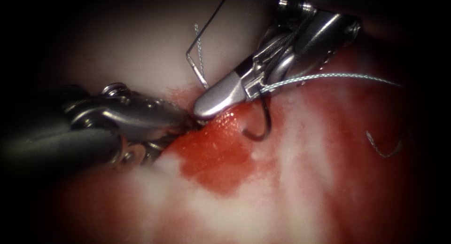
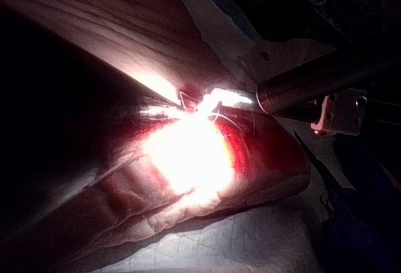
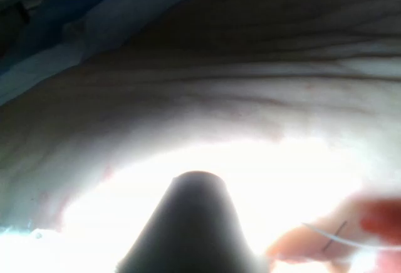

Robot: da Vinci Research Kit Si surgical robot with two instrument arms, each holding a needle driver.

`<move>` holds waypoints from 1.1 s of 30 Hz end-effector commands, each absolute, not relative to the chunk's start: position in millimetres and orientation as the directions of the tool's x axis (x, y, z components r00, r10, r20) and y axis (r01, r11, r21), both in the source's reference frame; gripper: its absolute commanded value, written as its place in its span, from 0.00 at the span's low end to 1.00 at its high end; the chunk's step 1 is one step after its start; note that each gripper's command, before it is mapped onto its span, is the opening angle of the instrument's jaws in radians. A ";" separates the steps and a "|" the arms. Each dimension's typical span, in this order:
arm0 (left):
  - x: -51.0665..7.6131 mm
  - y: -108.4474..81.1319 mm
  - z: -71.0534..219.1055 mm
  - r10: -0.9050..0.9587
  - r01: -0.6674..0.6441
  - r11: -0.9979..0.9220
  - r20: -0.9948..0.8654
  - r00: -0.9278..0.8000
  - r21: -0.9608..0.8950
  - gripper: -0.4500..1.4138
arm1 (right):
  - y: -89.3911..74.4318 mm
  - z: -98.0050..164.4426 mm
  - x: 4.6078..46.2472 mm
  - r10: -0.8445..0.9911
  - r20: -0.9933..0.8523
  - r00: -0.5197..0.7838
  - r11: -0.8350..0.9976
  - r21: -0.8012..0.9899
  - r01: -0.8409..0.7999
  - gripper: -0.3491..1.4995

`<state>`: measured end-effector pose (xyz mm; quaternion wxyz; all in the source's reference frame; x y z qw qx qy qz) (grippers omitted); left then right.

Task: Wound Closure

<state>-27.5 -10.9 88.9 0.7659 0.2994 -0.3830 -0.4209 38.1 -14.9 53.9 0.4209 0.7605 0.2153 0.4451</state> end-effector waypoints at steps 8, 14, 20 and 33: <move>-26.3 -7.5 86.7 -0.805 0.383 0.592 0.492 0.332 0.709 0.69 | -14.1 54.5 38.0 0.736 0.485 0.473 -0.524 0.850 -0.056 0.00; -25.2 -6.8 85.9 -0.792 0.390 0.611 0.517 0.325 0.689 0.69 | -13.9 55.2 37.7 0.747 0.483 0.458 -0.517 0.854 -0.058 0.00; -24.7 -6.3 85.4 -0.784 0.387 0.621 0.537 0.312 0.682 0.71 | -13.8 56.2 37.0 0.765 0.478 0.431 -0.499 0.864 -0.070 0.00; -23.6 -4.6 83.0 -0.785 0.369 0.617 0.573 0.236 0.695 0.69 | -13.8 56.6 37.0 0.776 0.476 0.414 -0.493 0.867 -0.075 0.00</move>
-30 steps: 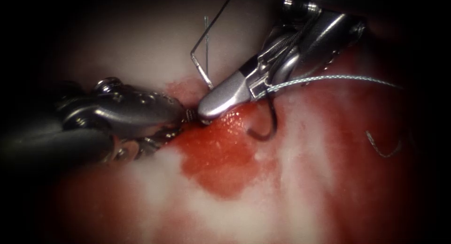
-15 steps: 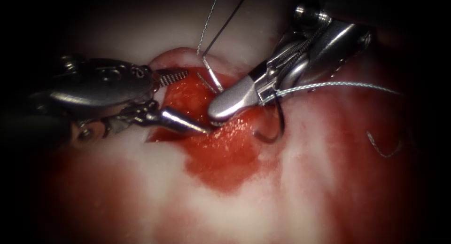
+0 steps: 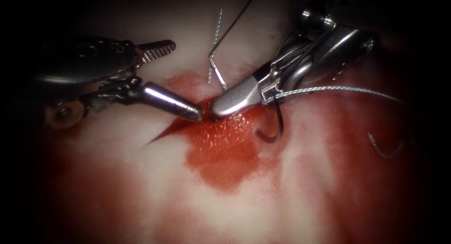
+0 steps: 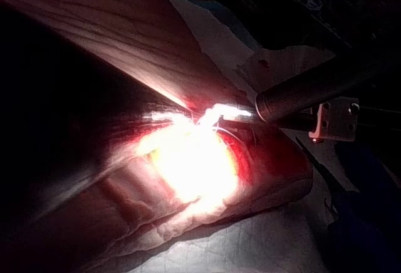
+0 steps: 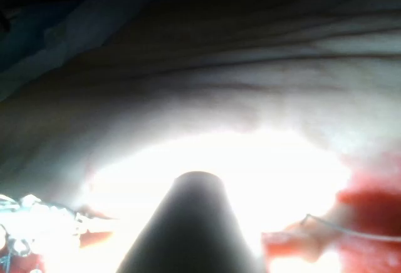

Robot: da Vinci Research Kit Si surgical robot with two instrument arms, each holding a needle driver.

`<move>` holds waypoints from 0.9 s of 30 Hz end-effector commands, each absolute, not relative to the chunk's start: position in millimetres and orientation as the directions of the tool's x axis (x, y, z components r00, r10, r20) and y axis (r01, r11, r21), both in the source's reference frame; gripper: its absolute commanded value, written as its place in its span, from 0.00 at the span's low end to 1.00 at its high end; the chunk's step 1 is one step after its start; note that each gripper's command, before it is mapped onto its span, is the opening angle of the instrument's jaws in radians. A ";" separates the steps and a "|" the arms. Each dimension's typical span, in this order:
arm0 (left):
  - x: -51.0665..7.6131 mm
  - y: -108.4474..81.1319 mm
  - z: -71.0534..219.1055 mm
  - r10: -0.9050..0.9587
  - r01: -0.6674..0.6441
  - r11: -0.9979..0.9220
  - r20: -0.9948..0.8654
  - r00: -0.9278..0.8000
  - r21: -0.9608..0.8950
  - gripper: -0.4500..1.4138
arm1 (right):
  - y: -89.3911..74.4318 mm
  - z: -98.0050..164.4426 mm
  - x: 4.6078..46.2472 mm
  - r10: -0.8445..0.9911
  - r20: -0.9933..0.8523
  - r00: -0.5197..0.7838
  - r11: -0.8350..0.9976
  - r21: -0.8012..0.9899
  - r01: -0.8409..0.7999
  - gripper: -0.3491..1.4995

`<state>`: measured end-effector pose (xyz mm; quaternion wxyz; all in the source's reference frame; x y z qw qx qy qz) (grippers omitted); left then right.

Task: Wound Closure

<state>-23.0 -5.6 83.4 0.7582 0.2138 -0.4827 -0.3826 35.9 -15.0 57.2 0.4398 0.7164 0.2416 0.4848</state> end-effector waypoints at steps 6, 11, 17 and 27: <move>-23.5 -4.2 81.7 -0.750 0.321 0.659 0.623 0.222 0.680 0.68 | -14.0 56.6 37.0 0.776 0.476 0.413 -0.492 0.867 -0.075 0.00; -24.0 -4.8 80.2 -0.522 0.194 0.853 0.796 0.305 0.485 0.59 | -14.2 56.5 37.1 0.777 0.476 0.413 -0.490 0.868 -0.080 0.00; -26.3 -7.0 77.7 -0.333 0.046 0.941 0.889 0.314 0.336 0.56 | -14.2 56.5 37.0 0.777 0.476 0.413 -0.490 0.868 -0.080 0.00; -29.7 -9.7 78.7 -0.202 -0.050 0.972 0.928 0.314 0.229 0.47 | -14.2 56.5 37.0 0.777 0.476 0.411 -0.490 0.868 -0.079 0.00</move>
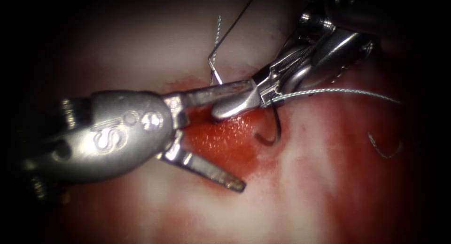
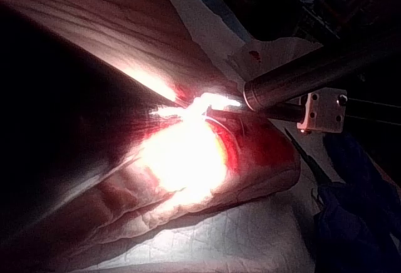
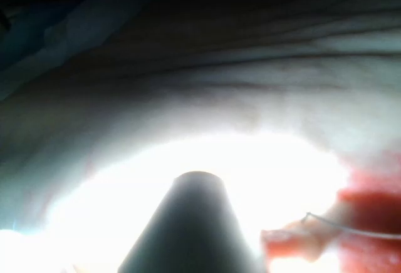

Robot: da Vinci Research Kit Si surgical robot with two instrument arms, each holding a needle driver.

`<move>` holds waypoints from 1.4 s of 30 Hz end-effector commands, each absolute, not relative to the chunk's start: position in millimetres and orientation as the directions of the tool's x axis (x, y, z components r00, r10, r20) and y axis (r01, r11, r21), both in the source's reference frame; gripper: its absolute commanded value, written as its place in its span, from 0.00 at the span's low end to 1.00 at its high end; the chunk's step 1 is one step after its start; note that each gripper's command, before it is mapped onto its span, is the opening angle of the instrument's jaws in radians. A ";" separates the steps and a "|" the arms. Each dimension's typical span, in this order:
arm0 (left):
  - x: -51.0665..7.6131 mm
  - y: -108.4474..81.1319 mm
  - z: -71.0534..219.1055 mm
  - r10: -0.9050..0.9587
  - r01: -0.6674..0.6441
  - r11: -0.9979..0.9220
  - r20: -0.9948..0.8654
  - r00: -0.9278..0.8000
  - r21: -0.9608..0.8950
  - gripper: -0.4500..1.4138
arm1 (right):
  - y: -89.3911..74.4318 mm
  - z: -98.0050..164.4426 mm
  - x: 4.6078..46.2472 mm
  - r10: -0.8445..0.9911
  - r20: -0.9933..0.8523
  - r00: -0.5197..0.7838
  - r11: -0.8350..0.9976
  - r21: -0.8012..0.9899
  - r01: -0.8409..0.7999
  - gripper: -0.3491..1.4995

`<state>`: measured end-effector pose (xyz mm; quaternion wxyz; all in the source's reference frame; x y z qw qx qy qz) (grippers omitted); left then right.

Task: Wound Closure

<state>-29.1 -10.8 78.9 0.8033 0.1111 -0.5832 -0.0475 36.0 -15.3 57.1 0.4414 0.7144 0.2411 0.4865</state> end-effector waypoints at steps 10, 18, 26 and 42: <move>-32.1 -10.9 82.3 -0.037 -0.108 0.990 0.908 0.417 0.090 0.43 | -14.3 56.4 37.1 0.777 0.477 0.411 -0.490 0.868 -0.079 0.00; -32.7 -11.1 83.8 0.049 -0.157 0.987 0.909 0.414 0.018 0.31 | -14.5 56.3 37.2 0.776 0.477 0.413 -0.491 0.868 -0.080 0.00; -31.7 -10.0 83.2 0.048 -0.121 0.993 0.903 0.427 0.004 0.00 | -14.4 56.3 37.1 0.776 0.477 0.412 -0.491 0.867 -0.079 0.00; -31.0 -9.3 82.3 -0.350 0.045 0.932 0.862 0.367 0.360 0.00 | -14.4 56.4 37.0 0.802 0.436 0.408 -0.454 0.889 -0.059 0.00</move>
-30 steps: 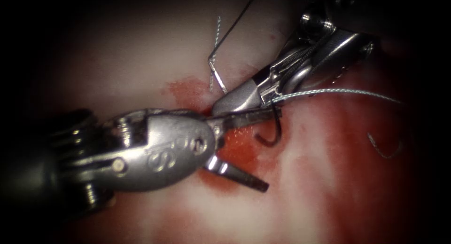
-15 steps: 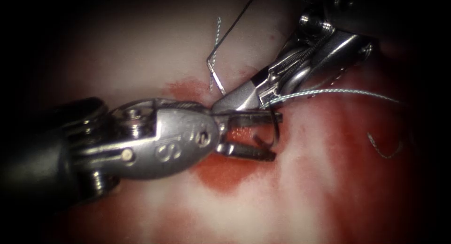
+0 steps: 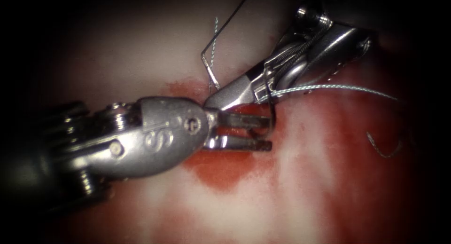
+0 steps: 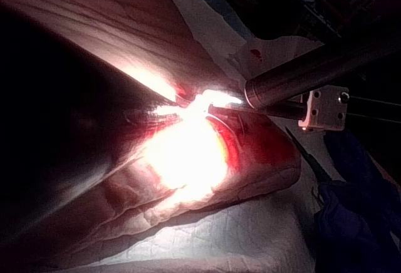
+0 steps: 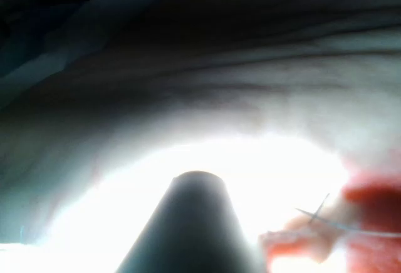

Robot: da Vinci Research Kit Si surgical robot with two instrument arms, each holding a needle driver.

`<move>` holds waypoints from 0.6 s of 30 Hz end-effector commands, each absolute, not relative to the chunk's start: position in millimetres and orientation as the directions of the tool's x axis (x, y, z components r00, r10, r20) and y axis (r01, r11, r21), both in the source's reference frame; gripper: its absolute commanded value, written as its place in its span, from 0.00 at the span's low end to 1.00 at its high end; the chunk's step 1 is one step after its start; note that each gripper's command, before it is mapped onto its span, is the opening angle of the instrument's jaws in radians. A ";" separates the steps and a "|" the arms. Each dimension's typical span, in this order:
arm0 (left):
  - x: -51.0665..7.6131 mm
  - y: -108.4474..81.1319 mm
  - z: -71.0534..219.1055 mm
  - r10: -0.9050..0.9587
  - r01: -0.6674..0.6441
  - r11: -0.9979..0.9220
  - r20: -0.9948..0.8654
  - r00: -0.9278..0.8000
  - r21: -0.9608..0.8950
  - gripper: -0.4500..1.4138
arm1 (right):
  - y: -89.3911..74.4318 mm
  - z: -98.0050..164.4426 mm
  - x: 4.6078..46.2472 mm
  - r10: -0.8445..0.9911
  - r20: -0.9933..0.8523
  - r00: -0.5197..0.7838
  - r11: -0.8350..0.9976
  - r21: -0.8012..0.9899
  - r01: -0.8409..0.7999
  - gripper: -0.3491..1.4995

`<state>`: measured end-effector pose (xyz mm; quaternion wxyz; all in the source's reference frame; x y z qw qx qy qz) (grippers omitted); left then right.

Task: Wound Closure

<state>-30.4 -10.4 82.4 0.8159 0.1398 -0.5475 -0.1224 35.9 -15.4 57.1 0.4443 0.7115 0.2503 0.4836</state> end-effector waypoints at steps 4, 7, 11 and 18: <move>-31.0 -9.5 82.8 -0.428 0.055 0.899 0.844 0.323 0.434 0.00 | -14.5 56.4 36.8 0.921 0.108 0.375 -0.144 0.987 0.069 0.43; -31.0 -9.6 83.0 -0.478 0.055 0.874 0.830 0.287 0.484 0.00 | -14.5 56.4 36.5 0.935 0.014 0.355 -0.033 0.998 0.050 0.64; -31.0 -9.7 83.1 -0.538 0.061 0.839 0.806 0.248 0.541 0.00 | -14.3 56.2 36.3 0.934 -0.074 0.351 0.089 0.996 -0.027 0.84; -31.0 -9.7 83.2 -0.628 0.070 0.775 0.754 0.191 0.628 0.00 | -14.1 55.8 35.5 0.923 -0.191 0.333 0.224 0.973 -0.062 0.92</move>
